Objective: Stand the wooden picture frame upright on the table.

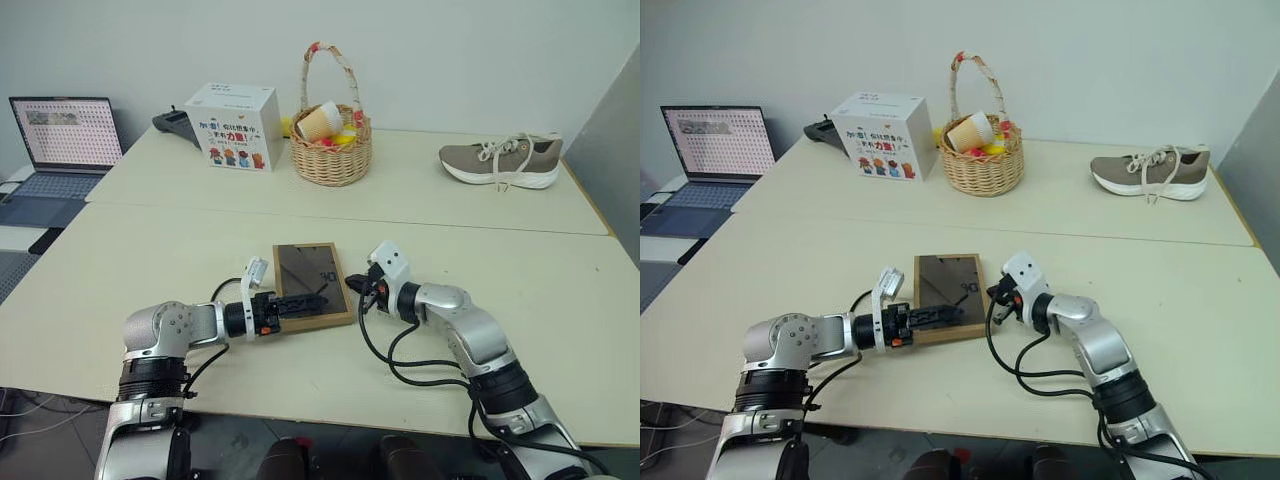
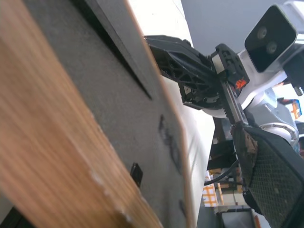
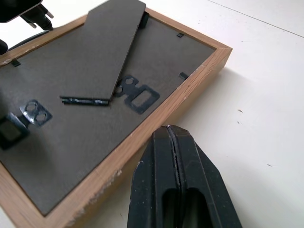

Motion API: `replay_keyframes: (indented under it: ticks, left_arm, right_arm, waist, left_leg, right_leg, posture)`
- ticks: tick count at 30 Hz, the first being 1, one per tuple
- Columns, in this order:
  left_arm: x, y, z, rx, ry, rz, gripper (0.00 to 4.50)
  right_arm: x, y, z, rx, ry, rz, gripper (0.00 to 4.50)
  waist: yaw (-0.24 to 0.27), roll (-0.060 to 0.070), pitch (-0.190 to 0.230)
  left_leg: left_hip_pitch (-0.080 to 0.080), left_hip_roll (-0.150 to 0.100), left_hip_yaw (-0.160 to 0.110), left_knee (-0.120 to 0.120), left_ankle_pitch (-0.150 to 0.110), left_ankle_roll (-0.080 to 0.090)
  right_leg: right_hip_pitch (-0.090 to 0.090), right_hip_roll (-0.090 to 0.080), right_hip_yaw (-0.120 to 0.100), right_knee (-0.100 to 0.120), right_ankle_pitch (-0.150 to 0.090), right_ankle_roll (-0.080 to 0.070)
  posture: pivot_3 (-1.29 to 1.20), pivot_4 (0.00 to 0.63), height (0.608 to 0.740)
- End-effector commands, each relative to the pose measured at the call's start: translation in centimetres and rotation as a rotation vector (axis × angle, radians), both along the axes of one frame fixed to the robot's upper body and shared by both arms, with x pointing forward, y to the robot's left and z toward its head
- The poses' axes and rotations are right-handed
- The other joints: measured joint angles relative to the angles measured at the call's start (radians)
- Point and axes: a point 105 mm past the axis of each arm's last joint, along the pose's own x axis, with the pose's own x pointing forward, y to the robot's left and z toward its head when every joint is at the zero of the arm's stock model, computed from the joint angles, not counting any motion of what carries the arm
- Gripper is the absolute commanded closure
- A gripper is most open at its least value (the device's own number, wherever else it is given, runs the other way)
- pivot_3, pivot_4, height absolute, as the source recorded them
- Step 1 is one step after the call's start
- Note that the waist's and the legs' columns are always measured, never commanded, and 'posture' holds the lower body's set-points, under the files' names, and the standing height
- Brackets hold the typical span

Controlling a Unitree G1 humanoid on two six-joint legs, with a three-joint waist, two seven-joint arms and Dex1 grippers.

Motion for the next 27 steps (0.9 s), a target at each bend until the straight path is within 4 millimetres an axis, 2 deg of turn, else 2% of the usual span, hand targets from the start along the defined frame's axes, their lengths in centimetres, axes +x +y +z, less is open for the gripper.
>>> replay_keyframes:
  ticks: [1,6,11,13,16,22,23,26,27]
  left_arm:
    - [-1.0,0.4,-1.6,0.028,0.067,-0.002,0.02]
    - [-0.7,1.7,0.1,0.038,0.006,0.026,0.02]
    - [0.0,2.2,2.6,0.019,-0.070,0.057,0.02]
    - [0.2,2.2,3.0,0.017,-0.076,0.073,0.02]
    - [0.0,2.0,2.5,0.037,-0.039,0.074,0.02]
    - [-0.1,3.6,-0.5,0.172,0.047,0.174,0.02]
    - [0.2,3.5,-0.2,0.186,0.032,0.187,0.02]
    - [1.0,1.0,4.5,0.038,-0.074,0.151,0.02]
    - [1.1,0.6,5.3,0.011,-0.088,0.144,0.02]
  right_arm:
    - [0.2,-1.0,1.0,0.010,-0.040,-0.033,4.50]
    - [0.7,-2.6,1.1,0.000,-0.054,-0.084,4.50]
    - [1.7,-4.9,2.9,0.007,-0.095,-0.137,4.50]
    - [2.1,-5.5,3.5,0.005,-0.108,-0.151,4.50]
    - [2.4,-5.9,3.9,0.002,-0.116,-0.154,4.50]
    - [2.6,-5.8,3.7,-0.001,-0.115,-0.154,4.50]
    - [2.6,-5.7,3.6,-0.001,-0.115,-0.153,4.50]
    - [2.6,-5.5,3.6,0.003,-0.112,-0.149,4.50]
    - [2.6,-5.5,3.6,0.004,-0.111,-0.148,4.50]
  waist:
    - [-0.003,0.000,0.000]
    - [-0.012,0.000,0.000]
    - [-0.019,-0.001,0.001]
    - [-0.021,-0.001,0.001]
    - [-0.023,-0.001,0.002]
    - [-0.024,-0.001,0.001]
    - [-0.024,-0.001,0.001]
    - [-0.023,-0.002,0.002]
    - [-0.022,-0.002,0.002]
  left_leg:
    - [0.000,0.000,0.000,0.000,0.000,0.000]
    - [0.001,0.000,0.001,-0.001,0.000,0.000]
    - [0.001,0.001,0.000,-0.002,0.000,0.000]
    - [0.001,0.001,0.000,-0.002,0.000,0.000]
    - [0.001,0.001,0.000,-0.002,0.000,0.000]
    - [0.001,0.001,0.000,-0.002,0.000,0.000]
    - [0.001,0.001,0.000,-0.002,0.000,0.000]
    - [0.001,0.001,0.000,-0.002,0.000,0.000]
    - [0.001,0.001,0.000,-0.002,0.000,0.000]
  right_leg:
    - [0.000,0.000,0.000,0.000,0.000,0.000]
    - [0.000,0.001,0.000,0.000,0.000,0.000]
    - [0.000,0.002,0.001,0.000,0.000,0.000]
    - [-0.001,0.002,0.001,0.000,0.000,0.000]
    - [-0.001,0.002,0.001,0.000,0.000,0.000]
    - [-0.001,0.002,0.001,0.000,0.000,0.000]
    - [-0.001,0.002,0.002,0.000,0.000,0.000]
    - [0.000,0.001,0.001,0.000,0.000,0.000]
    - [0.000,0.002,0.001,0.000,0.000,0.000]
  posture:
    - [0.00,0.150,0.740]
    - [0.00,0.150,0.740]
    - [0.00,0.150,0.740]
    - [0.00,0.150,0.740]
    - [0.00,0.150,0.740]
    - [0.00,0.150,0.740]
    - [0.00,0.150,0.740]
    - [0.00,0.150,0.740]
    - [0.00,0.150,0.740]
